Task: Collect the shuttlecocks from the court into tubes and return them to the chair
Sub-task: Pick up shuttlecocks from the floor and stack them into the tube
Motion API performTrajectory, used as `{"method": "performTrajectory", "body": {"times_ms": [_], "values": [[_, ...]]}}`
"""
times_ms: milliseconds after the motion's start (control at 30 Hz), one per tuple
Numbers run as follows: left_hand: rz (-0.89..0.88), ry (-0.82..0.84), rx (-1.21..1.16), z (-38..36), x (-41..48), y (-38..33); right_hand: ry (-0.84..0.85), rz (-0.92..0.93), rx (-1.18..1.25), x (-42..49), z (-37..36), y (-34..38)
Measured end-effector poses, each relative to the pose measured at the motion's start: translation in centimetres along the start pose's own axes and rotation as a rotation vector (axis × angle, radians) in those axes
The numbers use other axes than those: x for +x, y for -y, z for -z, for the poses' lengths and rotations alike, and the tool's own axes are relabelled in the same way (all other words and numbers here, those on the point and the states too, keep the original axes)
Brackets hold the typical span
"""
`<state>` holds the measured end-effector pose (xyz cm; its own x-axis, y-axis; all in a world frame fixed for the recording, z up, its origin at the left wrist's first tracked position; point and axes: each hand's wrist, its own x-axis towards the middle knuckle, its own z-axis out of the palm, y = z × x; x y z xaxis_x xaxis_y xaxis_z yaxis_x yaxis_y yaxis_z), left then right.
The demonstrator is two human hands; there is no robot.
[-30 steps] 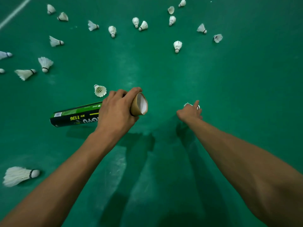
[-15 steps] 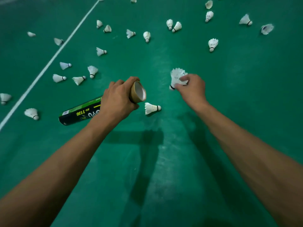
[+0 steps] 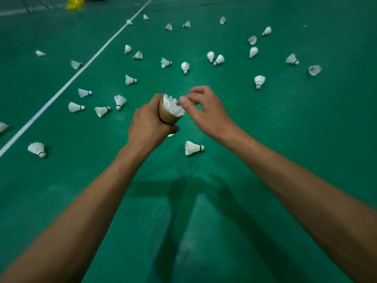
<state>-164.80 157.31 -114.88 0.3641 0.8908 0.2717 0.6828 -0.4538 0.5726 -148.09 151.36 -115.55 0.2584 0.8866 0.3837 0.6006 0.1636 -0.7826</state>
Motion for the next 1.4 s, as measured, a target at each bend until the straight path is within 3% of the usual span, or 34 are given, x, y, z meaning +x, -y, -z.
{"method": "performTrajectory", "body": {"times_ms": [67, 133, 233, 400, 467, 500, 600, 667, 700, 767, 833, 867, 1000, 1233, 1400], "values": [[-0.01, -0.004, 0.009, 0.7, 0.1, 0.5, -0.191, 0.076, -0.011, 0.0, 0.2, 1.5], [-0.024, -0.001, 0.026, 1.1, 0.5, 1.2, -0.212, 0.153, -0.012, -0.1, -0.3, 3.2], [-0.084, -0.004, 0.055, 1.4, 0.7, 1.7, 0.028, 0.125, -0.133, -0.4, -3.2, 5.0], [-0.125, 0.033, 0.078, 0.7, 0.1, 3.7, 0.369, -0.182, 0.089, 0.9, -7.2, 4.8], [-0.104, 0.049, 0.094, 0.4, 0.2, 5.1, 0.397, -0.214, 0.152, 1.3, -7.5, 4.2], [-0.085, 0.055, 0.098, 0.3, 0.4, 5.6, 0.318, -0.203, 0.203, 1.4, -7.8, 3.8], [-0.025, 0.08, 0.108, -0.2, 1.0, 7.1, -0.139, -0.28, 0.432, 2.0, -9.3, 0.9], [0.006, 0.104, 0.153, -0.6, 1.2, 8.3, -0.332, -0.373, 0.258, 2.3, -10.7, -2.2], [0.017, 0.107, 0.187, -0.8, 1.2, 9.0, -0.278, -0.382, 0.037, 2.3, -11.2, -3.9], [0.032, 0.109, 0.241, -1.2, 1.2, 10.1, 0.089, -0.389, -0.415, 1.5, -12.4, -7.0], [0.048, 0.117, 0.244, -1.7, 1.2, 10.9, 0.498, -0.483, -0.659, 0.3, -13.8, -9.9], [0.054, 0.12, 0.229, -2.0, 1.3, 11.1, 0.596, -0.547, -0.703, -0.4, -14.5, -10.9], [0.047, 0.134, 0.226, -3.3, 1.1, 11.6, 0.647, -0.617, -0.775, -1.4, -16.6, -14.2], [0.044, 0.106, 0.205, -3.3, 1.3, 12.0, 0.368, -0.391, -0.805, -0.9, -16.1, -15.3], [0.04, 0.084, 0.179, -2.6, 1.6, 11.5, -0.068, -0.442, -0.182, 0.8, -14.7, -12.6]]}}
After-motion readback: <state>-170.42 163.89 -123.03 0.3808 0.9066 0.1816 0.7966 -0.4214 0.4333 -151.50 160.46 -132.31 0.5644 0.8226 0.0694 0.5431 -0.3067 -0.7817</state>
